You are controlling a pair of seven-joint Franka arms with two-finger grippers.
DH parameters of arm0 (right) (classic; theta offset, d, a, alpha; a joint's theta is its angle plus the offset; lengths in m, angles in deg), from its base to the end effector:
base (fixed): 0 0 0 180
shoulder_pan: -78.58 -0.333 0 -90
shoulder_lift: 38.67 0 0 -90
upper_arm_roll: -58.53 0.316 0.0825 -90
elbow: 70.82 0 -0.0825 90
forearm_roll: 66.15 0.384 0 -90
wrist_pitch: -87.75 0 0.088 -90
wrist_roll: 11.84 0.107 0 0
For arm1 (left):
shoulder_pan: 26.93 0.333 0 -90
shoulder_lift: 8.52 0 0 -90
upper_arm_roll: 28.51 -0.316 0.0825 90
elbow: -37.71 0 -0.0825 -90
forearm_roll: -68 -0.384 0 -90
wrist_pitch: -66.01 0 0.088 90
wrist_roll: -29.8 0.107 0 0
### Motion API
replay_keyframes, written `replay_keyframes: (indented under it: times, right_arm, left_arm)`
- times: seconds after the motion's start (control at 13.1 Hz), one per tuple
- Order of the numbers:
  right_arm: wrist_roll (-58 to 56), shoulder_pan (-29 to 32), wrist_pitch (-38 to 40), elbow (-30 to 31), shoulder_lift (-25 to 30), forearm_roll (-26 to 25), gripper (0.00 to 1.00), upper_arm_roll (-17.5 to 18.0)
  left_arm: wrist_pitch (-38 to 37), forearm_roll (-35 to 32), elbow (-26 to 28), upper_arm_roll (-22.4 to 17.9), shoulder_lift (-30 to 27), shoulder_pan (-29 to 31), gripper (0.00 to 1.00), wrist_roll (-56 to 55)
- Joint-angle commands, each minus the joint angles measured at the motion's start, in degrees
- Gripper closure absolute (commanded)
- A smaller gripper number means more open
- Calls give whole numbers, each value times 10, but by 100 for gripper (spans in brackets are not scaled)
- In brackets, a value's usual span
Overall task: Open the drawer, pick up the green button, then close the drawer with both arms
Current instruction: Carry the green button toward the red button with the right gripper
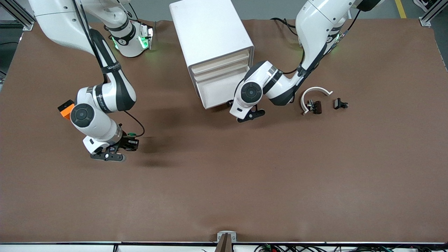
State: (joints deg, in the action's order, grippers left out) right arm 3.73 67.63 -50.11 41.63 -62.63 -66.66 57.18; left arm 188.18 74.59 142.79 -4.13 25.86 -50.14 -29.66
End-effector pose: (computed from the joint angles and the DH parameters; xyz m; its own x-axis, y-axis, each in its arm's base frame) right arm 0.6102 0.1037 0.2624 0.9950 -0.0952 0.0286 -0.0955 -0.9954 0.0083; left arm 0.4224 -0.4513 0.2118 0.8657 0.3011 -0.4000 0.2976 -0.9519 -0.0725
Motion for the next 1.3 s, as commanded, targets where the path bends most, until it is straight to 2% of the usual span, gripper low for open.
replay_keyframes:
  times: [0.0, 0.46, 0.69, 0.92, 1.23]
  right_arm:
    - [-20, 11, -8, 16, 7, 23, 100, 12]
    - [-56, 24, -10, 17, -6, 24, 100, 12]
    - [-65, 29, -86, 61, -7, 24, 100, 12]
    - [-65, 29, -107, 66, -15, 24, 100, 12]
    - [-65, 29, -122, 73, -22, 24, 100, 11]
  left_arm:
    - [-25, 32, -1, 22, 1, 0, 0, -4]
    - [-29, 61, -4, 25, 13, -41, 0, -31]
    - [-29, 71, -5, 25, 16, -52, 0, -32]
    - [-30, 71, -16, 20, 15, -39, 0, -25]
    - [-30, 48, -69, 5, 15, 10, 0, -16]
